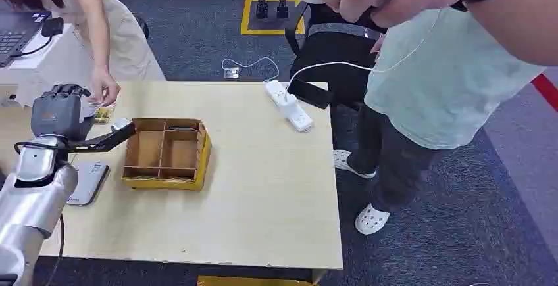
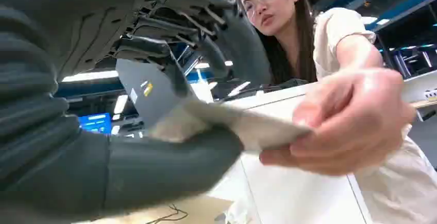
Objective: Pass the card to the sensor for recognition and then transmit it.
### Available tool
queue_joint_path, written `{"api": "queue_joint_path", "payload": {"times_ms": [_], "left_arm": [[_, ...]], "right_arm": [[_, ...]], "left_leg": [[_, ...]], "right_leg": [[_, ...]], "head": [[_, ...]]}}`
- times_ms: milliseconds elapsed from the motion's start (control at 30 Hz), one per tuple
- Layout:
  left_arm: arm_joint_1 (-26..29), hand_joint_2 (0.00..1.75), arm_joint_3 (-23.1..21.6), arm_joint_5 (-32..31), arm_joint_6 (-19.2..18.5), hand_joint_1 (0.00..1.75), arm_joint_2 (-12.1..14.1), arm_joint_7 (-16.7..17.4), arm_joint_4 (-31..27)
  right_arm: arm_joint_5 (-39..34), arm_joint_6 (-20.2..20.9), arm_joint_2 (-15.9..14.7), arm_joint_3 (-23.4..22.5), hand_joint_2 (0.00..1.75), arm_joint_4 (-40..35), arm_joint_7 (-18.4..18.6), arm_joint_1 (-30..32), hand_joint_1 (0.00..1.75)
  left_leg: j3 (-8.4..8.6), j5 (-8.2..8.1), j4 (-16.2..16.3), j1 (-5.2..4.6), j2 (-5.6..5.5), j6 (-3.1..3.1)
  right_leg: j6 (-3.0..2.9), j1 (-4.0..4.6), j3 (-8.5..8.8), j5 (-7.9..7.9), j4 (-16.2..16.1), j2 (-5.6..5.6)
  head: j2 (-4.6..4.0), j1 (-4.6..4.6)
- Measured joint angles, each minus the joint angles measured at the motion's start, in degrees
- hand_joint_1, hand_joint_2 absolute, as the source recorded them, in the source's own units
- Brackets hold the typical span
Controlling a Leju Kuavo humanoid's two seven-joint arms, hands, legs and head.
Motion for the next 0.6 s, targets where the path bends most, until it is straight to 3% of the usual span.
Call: {"api": "queue_joint_path", "payload": {"times_ms": [600], "left_arm": [[-0.87,1.75,0.00,0.98,1.09,1.75,0.11,-1.86,1.16]], "right_arm": [[0.02,-0.17,0.00,0.11,0.00,0.02,0.02,-0.05,0.00]], "left_leg": [[0.00,0.00,0.00,0.01,0.00,0.00]], "right_leg": [[-0.01,0.00,0.00,0.00,0.01,0.00]], "head": [[0.00,0.00]]}}
